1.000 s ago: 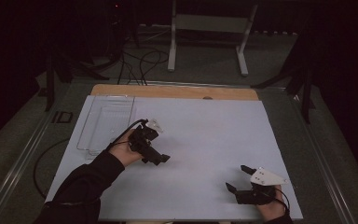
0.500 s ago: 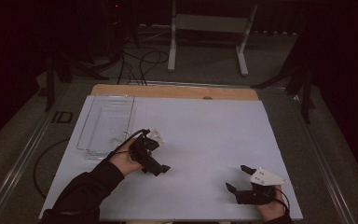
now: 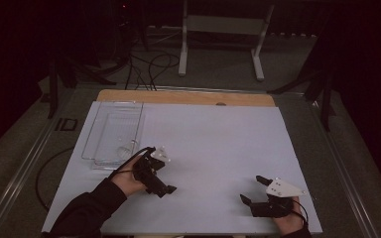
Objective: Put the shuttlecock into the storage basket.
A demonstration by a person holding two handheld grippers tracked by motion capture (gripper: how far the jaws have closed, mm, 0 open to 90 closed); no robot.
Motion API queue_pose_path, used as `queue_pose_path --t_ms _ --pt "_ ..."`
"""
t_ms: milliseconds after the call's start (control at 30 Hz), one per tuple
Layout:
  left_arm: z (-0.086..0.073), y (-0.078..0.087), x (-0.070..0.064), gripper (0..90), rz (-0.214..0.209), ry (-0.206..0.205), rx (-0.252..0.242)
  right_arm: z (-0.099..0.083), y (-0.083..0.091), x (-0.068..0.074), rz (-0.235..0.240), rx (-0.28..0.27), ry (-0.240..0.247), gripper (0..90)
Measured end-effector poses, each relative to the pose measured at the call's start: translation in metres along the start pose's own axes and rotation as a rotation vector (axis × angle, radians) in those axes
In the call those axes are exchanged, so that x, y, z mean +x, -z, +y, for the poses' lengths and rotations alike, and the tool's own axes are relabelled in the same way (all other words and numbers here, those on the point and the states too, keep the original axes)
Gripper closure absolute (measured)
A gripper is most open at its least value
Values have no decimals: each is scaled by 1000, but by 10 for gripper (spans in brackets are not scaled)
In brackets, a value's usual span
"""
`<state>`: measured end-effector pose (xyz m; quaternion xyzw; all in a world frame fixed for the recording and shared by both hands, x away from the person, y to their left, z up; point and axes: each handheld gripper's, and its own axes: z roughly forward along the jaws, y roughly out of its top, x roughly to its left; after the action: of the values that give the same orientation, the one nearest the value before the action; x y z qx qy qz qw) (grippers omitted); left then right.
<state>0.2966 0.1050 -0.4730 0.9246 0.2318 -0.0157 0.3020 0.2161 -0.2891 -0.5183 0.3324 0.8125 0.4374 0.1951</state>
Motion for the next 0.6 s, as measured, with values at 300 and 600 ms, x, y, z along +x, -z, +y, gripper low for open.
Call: queue_pose_path --t_ms 300,600 --pt "-20 -2 -4 0 4 16 -5 0 -1 0 3 2 0 129" --pt "-39 -3 -5 0 12 15 -20 0 -1 1 3 2 1 129"
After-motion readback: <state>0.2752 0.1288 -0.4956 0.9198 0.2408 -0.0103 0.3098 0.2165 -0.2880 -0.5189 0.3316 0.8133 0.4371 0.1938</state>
